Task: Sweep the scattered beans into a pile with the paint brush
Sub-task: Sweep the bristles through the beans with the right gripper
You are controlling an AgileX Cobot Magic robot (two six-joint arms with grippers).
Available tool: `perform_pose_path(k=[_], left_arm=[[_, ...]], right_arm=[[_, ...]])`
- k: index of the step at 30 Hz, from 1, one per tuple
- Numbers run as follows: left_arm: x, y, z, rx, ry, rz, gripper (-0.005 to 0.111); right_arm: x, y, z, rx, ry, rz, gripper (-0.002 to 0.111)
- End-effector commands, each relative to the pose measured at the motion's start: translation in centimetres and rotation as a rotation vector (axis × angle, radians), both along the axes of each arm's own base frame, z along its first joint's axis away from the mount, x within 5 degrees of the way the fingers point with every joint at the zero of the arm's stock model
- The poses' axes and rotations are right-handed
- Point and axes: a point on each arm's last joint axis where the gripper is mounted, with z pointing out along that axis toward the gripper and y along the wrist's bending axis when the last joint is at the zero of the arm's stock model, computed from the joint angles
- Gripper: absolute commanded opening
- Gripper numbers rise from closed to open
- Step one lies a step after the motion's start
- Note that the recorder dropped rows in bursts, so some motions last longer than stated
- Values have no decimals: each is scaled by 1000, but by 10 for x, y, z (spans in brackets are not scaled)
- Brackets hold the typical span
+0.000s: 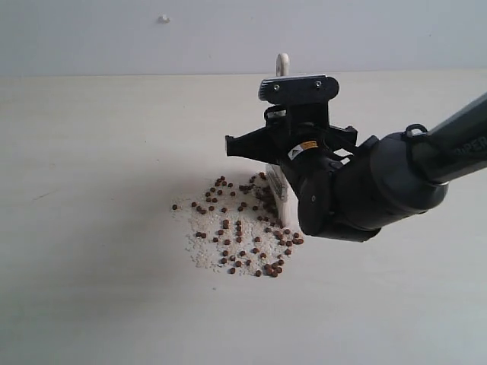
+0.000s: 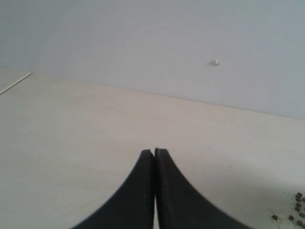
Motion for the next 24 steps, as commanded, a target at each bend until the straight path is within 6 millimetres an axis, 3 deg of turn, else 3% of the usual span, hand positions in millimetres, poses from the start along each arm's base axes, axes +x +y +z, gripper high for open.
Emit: perform_pose_path(k=[1,8,16,19,24], left_arm=[[0,0,0,-12,-2,1,0],[0,0,0,-12,-2,1,0],[0,0,0,-12,-2,1,0],[0,0,0,-12,-2,1,0],[0,0,0,-12,-2,1,0]], right_arm=[[6,12,3,50,24,41,0],[7,6,26,18,-15,-13,0],[4,-7,64,-308,-102,0,0],[6,-12,63,-419,-119,1,0],[23,-32,43,-493,-79,-32,0]])
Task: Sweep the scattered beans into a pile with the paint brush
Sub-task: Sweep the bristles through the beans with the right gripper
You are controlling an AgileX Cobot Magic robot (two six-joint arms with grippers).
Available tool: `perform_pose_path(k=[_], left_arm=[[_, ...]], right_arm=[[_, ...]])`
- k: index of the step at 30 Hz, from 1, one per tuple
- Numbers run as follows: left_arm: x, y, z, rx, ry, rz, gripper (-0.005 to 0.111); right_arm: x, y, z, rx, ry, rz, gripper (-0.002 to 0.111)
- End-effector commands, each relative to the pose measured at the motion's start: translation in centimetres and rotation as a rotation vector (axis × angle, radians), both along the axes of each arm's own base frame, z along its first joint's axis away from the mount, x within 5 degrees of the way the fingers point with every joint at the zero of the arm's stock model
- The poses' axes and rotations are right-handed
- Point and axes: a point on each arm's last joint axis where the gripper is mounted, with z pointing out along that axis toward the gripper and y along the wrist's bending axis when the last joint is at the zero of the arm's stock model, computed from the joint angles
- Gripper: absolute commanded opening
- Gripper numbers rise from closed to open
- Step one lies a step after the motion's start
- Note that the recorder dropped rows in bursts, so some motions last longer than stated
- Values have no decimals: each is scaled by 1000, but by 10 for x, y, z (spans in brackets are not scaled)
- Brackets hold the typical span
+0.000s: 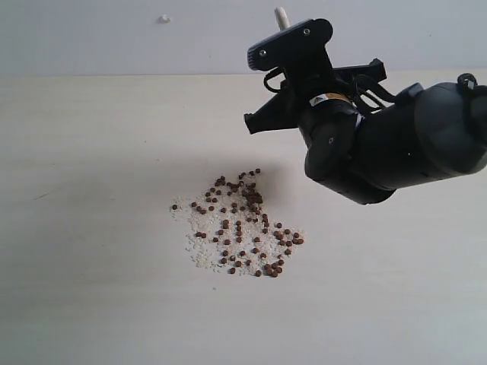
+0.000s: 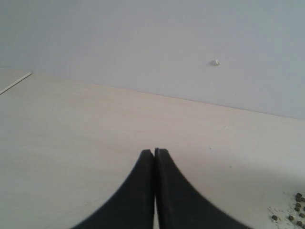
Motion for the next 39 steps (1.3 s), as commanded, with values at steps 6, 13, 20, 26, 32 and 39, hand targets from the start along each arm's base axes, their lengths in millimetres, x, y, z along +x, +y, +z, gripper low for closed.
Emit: perform_pose_path(k=[6,13,20,26,32,39], left_arm=[[0,0,0,-10,-3,1,0],[0,0,0,-10,-3,1,0],[0,0,0,-10,-3,1,0],[0,0,0,-10,-3,1,0],[0,0,0,-10,-3,1,0],[0,0,0,-10,-3,1,0]], right_arm=[[26,-19,-49,-99,38,46,0],[28,2,-68,-22,-13,231,0],[37,23,-77,-71,-48,386,0],[31,39,-82,-12,-37,564,0],[19,50,-87,1,50,733,0],[9,56,-84,-31,131,866,0]])
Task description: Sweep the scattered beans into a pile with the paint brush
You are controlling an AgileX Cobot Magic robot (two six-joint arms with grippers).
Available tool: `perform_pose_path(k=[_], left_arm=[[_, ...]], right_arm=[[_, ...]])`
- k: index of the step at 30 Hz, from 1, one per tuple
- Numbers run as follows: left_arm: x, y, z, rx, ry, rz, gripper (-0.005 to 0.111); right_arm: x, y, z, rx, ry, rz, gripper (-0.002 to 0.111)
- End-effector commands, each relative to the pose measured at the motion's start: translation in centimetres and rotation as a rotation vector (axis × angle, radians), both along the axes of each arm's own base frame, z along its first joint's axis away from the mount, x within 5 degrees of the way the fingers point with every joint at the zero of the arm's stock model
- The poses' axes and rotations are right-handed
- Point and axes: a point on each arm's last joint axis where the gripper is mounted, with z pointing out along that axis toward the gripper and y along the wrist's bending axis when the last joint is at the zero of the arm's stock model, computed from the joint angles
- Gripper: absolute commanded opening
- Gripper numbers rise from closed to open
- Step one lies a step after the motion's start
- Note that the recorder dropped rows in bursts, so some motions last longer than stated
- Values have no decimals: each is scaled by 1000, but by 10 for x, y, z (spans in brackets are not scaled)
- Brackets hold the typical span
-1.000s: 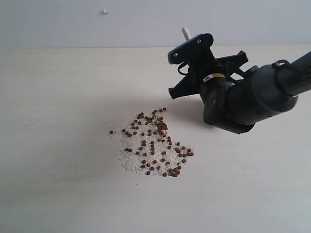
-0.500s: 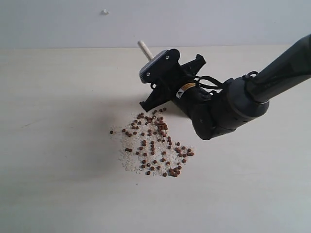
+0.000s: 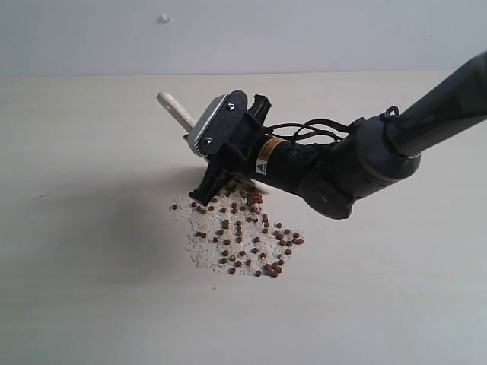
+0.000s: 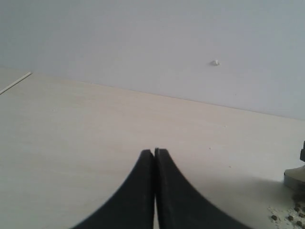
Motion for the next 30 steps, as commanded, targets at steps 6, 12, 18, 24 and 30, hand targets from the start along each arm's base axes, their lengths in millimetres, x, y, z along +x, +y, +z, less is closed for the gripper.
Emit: perform_pose_path(k=[6,12,18,24,30], left_arm=[[0,0,0,-10,-3,1,0],[0,0,0,-10,-3,1,0],[0,0,0,-10,-3,1,0],[0,0,0,-10,-3,1,0],[0,0,0,-10,-3,1,0]], right_arm=[[-12,-1,10,-102,153,81,0],[-12,-5,30,-160,124,72,0],[-11,-5,63,-45,64,43,0],[0,-14,90,177,55,-168,0],[-4,-9,87,25,-80,-41,0]])
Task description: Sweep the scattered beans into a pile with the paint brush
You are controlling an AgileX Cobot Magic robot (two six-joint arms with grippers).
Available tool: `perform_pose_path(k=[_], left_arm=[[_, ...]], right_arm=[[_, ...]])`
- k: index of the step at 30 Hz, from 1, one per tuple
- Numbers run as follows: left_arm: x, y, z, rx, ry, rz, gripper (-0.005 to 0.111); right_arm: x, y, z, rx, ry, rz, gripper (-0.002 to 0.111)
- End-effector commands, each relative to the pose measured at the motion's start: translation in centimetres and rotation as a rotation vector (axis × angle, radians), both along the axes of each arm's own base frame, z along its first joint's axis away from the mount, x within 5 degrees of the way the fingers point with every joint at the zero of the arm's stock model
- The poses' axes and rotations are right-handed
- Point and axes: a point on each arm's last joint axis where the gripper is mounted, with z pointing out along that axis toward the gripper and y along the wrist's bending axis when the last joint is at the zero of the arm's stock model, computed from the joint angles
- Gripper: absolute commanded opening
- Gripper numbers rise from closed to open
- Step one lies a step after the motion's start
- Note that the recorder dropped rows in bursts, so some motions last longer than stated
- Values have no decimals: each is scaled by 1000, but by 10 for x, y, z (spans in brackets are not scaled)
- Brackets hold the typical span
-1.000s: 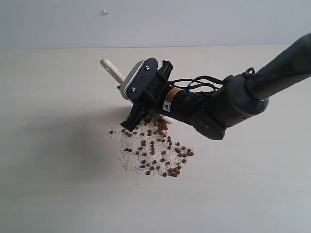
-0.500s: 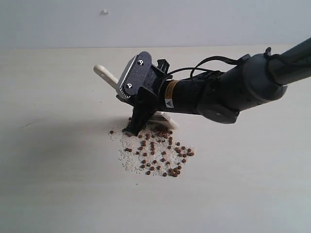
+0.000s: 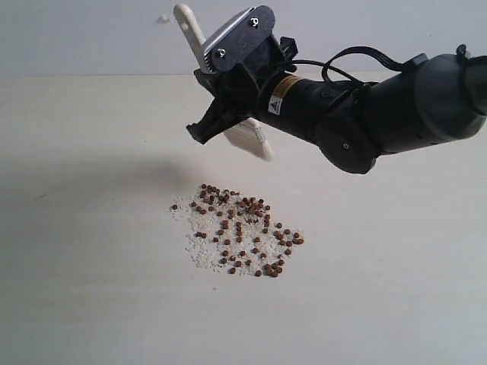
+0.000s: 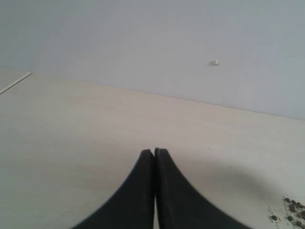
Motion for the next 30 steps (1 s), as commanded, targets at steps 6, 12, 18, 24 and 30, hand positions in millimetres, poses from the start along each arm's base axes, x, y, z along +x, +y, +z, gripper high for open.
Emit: perform_pose_path(k=[6,12,18,24,30], left_arm=[[0,0,0,-10,-3,1,0],[0,0,0,-10,-3,1,0],[0,0,0,-10,-3,1,0],[0,0,0,-10,-3,1,0],[0,0,0,-10,-3,1,0]], right_arm=[[-13,13,8,177,68,186,0],[-12,15,9,375,199,-205,0],[-68,46,13,333,7,-535,0],[-93,80,7,541,104,-514,0],[-77,115,-34,691,190,-512,0]])
